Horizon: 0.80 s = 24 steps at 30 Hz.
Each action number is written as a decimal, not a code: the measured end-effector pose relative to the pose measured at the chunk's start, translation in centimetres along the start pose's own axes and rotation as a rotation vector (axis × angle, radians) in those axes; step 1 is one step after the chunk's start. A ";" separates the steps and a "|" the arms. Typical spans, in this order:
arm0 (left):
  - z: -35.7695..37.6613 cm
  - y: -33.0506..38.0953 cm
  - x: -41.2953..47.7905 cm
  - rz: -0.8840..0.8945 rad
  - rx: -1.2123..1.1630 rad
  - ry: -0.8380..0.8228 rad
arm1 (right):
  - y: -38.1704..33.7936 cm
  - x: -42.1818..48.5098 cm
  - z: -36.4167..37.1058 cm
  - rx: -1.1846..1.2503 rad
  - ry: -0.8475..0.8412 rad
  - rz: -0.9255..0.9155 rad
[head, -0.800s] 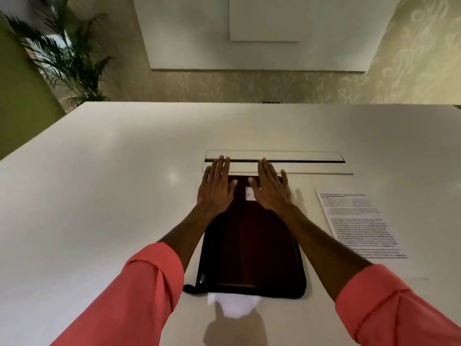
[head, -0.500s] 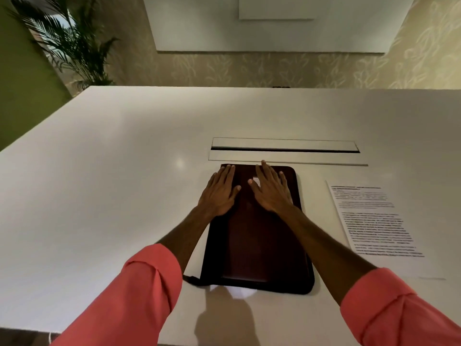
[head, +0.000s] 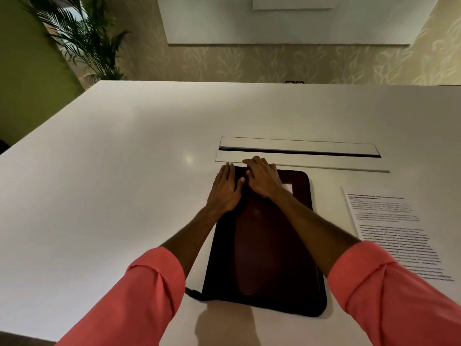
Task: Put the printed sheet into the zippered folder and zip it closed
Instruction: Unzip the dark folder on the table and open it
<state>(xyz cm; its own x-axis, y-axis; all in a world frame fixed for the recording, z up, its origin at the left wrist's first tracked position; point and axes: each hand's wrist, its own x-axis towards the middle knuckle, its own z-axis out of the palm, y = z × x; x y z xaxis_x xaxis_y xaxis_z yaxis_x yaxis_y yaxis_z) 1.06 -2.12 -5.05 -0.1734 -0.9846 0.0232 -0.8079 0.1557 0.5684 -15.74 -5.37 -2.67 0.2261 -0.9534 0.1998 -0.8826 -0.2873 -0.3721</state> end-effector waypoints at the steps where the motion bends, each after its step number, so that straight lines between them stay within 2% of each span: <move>1: 0.3 -0.2 0.0 -0.013 -0.001 0.002 | -0.1 0.8 0.1 0.015 -0.023 -0.005; 11: 1.5 -0.5 -0.4 -0.060 -0.073 0.069 | -1.1 7.1 -0.1 0.112 -0.394 -0.119; 19: 1.2 -0.2 -0.6 -0.084 -0.070 0.068 | -0.6 9.4 -0.1 0.022 -0.401 -0.180; 24: 1.2 -0.4 -0.5 -0.060 -0.068 0.085 | 0.3 9.1 -0.2 -0.055 -0.306 -0.273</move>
<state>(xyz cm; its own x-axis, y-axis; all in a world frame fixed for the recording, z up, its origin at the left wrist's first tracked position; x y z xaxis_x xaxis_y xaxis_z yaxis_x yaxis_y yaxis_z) 0.76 -1.56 -6.27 -0.0755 -0.9956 0.0554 -0.7750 0.0936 0.6251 -14.03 -14.14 -0.80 0.5596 -0.8288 0.0024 -0.7921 -0.5357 -0.2924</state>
